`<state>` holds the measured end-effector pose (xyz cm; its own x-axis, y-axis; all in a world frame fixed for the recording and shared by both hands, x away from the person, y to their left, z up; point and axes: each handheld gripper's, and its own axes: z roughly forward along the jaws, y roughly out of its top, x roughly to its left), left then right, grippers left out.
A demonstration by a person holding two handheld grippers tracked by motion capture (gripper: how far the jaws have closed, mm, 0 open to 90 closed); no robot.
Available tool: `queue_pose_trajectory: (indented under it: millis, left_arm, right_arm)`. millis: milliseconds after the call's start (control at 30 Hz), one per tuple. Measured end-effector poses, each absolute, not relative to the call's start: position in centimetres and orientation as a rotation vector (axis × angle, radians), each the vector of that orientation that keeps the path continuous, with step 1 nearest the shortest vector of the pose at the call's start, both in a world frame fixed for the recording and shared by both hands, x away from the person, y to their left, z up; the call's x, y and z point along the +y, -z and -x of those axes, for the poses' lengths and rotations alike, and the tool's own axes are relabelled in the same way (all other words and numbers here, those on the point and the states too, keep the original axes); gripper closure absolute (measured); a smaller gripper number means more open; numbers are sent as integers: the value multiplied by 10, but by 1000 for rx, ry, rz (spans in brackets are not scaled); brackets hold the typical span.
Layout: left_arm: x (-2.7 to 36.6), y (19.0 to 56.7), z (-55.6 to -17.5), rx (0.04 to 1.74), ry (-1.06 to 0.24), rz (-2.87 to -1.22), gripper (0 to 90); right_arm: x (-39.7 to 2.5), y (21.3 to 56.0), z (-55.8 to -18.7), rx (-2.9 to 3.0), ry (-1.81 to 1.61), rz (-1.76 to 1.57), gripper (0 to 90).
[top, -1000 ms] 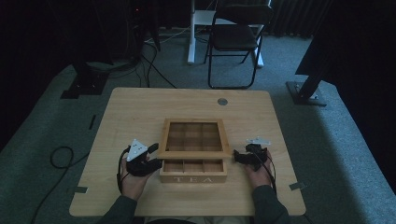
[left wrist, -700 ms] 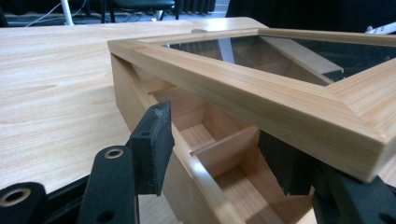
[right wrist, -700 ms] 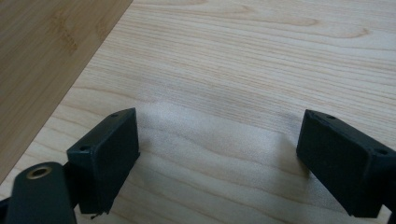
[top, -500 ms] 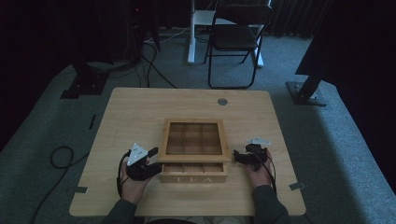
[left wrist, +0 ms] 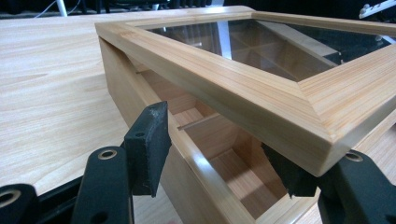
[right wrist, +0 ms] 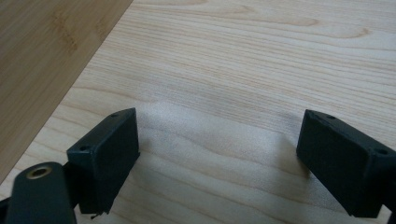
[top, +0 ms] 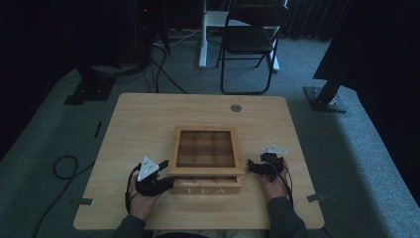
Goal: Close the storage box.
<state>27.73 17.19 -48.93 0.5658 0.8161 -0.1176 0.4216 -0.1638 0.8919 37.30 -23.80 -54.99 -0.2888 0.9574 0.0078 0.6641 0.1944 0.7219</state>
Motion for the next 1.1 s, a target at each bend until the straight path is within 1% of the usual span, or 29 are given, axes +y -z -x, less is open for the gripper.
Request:
queue_pose_trajectory:
  millis: [1100]
  left_arm:
    - [168,506,-273,1055,-467,-1850,399]
  right_arm:
    - [-238,550,-373,2028,-872,-1511,125]
